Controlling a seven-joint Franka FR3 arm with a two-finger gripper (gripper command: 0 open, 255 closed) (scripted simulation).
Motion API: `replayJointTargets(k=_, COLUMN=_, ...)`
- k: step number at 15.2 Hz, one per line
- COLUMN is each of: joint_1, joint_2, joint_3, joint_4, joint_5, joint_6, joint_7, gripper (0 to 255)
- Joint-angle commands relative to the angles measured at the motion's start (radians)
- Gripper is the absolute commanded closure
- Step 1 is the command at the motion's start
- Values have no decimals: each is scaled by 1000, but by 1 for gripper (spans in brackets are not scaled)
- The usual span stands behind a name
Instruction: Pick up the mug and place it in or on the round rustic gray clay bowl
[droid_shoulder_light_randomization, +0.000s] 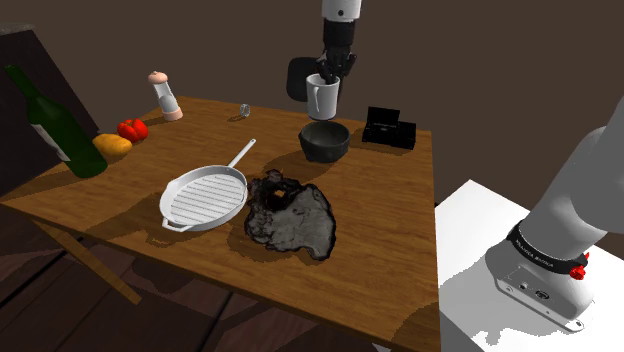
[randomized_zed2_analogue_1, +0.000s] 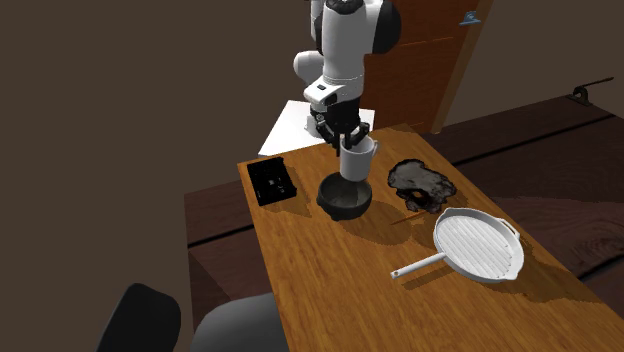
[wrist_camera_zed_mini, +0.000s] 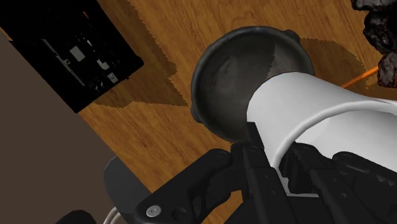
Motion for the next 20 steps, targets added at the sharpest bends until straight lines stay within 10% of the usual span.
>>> replayJointTargets(k=1, joint_1=0, joint_2=3, joint_3=0, joint_4=-24, joint_5=0, joint_6=28, joint_7=-2, gripper=255)
replayJointTargets(k=18, joint_1=1, joint_2=29, joint_3=0, joint_4=-123, joint_5=3, joint_6=152, joint_7=-9, gripper=255)
replayJointTargets(k=19, joint_1=1, joint_2=28, joint_3=0, joint_4=-123, joint_5=3, joint_6=152, joint_7=-9, gripper=0)
replayJointTargets(k=20, joint_1=1, joint_2=28, joint_3=0, joint_4=-123, joint_5=3, joint_6=152, joint_7=-9, gripper=0)
